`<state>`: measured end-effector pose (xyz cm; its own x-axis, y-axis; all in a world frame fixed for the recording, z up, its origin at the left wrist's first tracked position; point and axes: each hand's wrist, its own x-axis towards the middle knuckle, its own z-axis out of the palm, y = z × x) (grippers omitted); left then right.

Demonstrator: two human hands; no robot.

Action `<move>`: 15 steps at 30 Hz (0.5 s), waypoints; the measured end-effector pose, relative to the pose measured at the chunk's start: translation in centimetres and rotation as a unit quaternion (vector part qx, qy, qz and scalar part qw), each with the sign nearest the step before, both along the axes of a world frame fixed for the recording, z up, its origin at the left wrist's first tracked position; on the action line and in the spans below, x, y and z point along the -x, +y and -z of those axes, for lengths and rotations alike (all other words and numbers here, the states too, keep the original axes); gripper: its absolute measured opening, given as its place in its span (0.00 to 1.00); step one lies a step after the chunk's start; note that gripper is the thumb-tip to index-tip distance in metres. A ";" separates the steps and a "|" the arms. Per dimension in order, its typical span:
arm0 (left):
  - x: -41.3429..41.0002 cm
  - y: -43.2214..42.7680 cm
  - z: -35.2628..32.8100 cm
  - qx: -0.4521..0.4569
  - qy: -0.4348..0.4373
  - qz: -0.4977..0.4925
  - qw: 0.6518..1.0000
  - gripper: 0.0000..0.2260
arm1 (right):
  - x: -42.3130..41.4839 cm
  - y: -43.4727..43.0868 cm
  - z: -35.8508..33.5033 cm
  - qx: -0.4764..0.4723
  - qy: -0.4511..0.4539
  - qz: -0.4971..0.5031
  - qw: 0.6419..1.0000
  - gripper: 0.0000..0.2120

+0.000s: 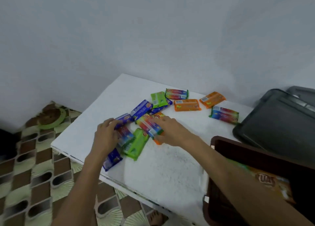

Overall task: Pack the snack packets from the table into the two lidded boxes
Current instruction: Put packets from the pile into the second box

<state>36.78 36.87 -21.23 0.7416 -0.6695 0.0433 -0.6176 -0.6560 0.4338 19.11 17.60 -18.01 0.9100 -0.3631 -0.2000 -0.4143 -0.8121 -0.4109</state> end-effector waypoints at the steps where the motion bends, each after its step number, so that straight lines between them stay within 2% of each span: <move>1: -1.1 0.4 0.4 -0.013 0.008 0.002 1.000 0.20 | -1.0 -0.1 0.8 0.004 0.027 -0.011 1.000 0.33; 4: -3.3 0.6 1.1 -0.025 0.038 0.013 0.999 0.20 | -2.7 -0.1 2.8 0.050 0.082 -0.045 0.994 0.33; 8: -4.5 -0.2 1.7 -0.032 0.065 0.036 0.997 0.23 | -2.9 0.5 3.7 0.089 0.054 -0.059 0.993 0.31; 12: -5.3 -0.6 2.3 -0.063 0.061 0.026 0.996 0.24 | -2.5 0.6 3.2 0.062 0.034 -0.046 0.996 0.29; 15: -5.6 -1.1 1.8 -0.063 0.084 0.023 0.994 0.26 | -2.7 0.4 1.8 0.019 -0.029 0.002 0.999 0.25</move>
<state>42.42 35.78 -23.07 0.6999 -0.6950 -0.1647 -0.5744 -0.6847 0.4485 21.76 18.02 -19.84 0.9185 -0.3726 -0.1321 -0.3932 -0.8266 -0.4027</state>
